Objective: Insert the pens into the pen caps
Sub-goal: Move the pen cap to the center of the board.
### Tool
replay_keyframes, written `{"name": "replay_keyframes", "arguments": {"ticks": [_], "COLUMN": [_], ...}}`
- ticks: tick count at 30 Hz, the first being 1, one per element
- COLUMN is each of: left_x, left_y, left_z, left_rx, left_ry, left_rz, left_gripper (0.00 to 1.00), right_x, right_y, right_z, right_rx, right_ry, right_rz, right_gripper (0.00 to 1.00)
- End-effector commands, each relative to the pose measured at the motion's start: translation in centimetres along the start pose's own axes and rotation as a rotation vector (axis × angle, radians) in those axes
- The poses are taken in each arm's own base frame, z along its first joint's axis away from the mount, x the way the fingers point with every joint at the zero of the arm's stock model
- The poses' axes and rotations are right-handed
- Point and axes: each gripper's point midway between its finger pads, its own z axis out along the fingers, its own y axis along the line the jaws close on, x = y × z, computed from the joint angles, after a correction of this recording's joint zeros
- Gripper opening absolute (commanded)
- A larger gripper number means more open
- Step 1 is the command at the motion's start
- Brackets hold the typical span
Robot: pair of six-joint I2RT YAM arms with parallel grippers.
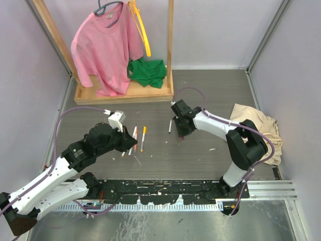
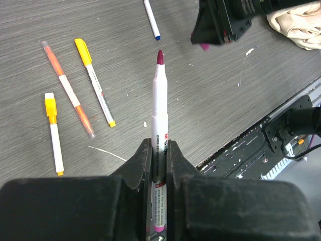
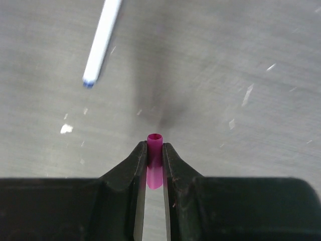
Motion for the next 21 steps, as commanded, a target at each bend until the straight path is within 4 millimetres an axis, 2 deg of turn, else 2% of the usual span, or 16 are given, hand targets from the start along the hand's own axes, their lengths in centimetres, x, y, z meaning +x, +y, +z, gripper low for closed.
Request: {"name": "replay_keyframes", "arguments": {"ticks": [1, 6, 10, 15, 21], "left_x": [-1.7, -3.1, -4.5, -5.4, -5.2], "left_y": [-0.5, 0.5, 1.3, 1.8, 2.3], "left_z": [-0.4, -2.0, -3.9, -5.8, -6.4], "left_rx": [0.016, -0.037, -0.073, -0.090, -0.107], "left_ry": [-0.067, -0.151, -0.247, -0.317, -0.324], "left_rz": [-0.001, -0.004, -0.016, -0.027, -0.030], "left_gripper": [0.00, 0.00, 0.00, 0.00, 0.00], "right_x": [1.3, 4.5, 6.2, 7.1, 8.0], "right_y": [4.4, 9.3, 11.8, 13.1, 13.5], "right_z": [-2.8, -3.7, -3.9, -3.4, -2.3], "right_rx": [-0.104, -0.184, -0.264, -0.295, -0.293], "right_ry": [-0.063, -0.087, -0.081, -0.071, -0.036], "right_rz": [-0.055, -0.346, -0.565, -0.708, -0.786], "right_gripper": [0.18, 0.21, 0.23, 0.24, 0.27]}}
